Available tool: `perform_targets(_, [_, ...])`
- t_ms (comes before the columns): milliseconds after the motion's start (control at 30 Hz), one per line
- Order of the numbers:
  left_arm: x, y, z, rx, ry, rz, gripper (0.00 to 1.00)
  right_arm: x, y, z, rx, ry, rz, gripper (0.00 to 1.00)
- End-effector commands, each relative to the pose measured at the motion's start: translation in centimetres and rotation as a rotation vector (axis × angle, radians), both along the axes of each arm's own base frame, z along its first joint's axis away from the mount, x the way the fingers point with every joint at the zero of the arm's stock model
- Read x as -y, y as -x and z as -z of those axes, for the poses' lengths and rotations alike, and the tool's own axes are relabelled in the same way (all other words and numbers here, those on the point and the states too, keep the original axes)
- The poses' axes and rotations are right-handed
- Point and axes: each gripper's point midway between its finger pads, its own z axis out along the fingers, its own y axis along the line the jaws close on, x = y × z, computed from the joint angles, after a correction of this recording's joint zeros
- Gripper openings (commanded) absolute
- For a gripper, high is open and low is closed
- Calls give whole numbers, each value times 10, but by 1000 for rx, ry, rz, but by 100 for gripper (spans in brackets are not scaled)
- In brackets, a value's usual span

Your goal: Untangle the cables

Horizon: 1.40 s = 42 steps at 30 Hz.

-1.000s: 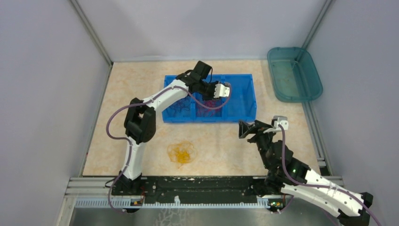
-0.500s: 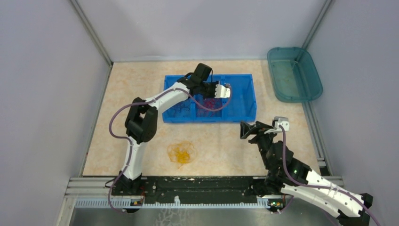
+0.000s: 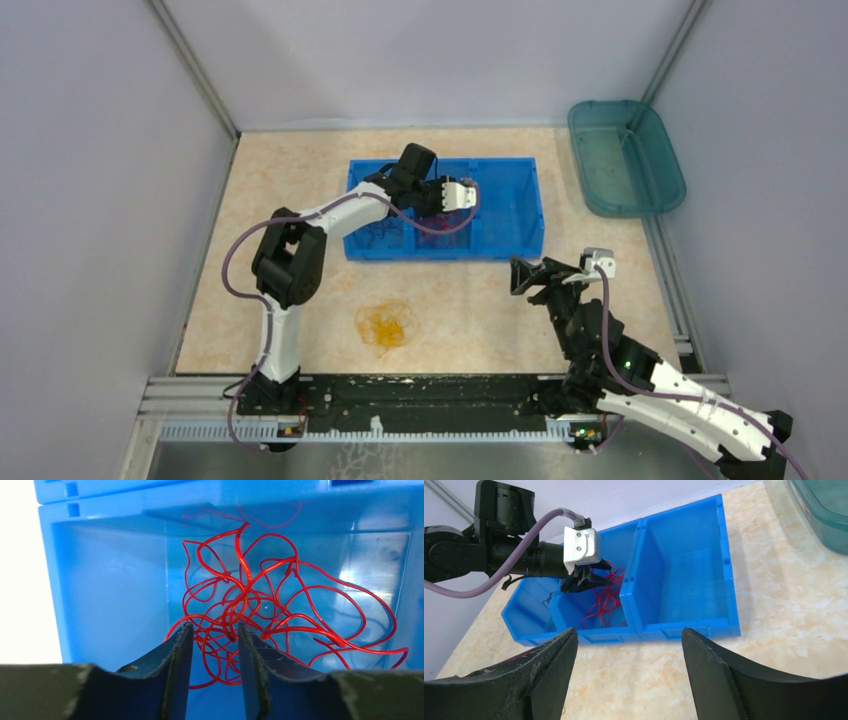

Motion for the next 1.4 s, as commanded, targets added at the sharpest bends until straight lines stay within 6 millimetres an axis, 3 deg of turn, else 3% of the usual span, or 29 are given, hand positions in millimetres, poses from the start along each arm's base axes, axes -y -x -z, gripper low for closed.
perform_targets(0, [7,-1,-44,24,81,-19,50,3,0,-22,37,-54,1,76])
perform_targets(133, [25,12,-104,1,233,19,73,-2,-1,-22,40,-40,-11,76])
perform_targets(233, [35,31,-168,-30,373,50,99,-12,-1,-25,50,-28,-51,76])
perform_targets(333, [35,62,-215,-130,476,63,100,-31,0,-26,62,10,-134,77])
perform_targets(400, [26,82,-231,-178,498,54,100,-50,0,-25,62,51,-210,77])
perform_targets(533, [-11,107,-235,-229,465,-81,100,-107,5,-4,20,158,-442,77])
perform_targets(733, [-93,148,-212,-334,458,-256,100,-193,19,28,-72,205,-848,73])
perform_targets(900, [-147,162,-191,-293,469,-388,100,-238,10,63,-168,251,-999,64])
perform_targets(1067, [-168,169,-182,-231,476,-456,100,-266,3,97,-248,268,-1080,57])
perform_targets(1367, [-171,177,-171,-255,457,-458,100,-293,-7,135,-318,283,-1128,48])
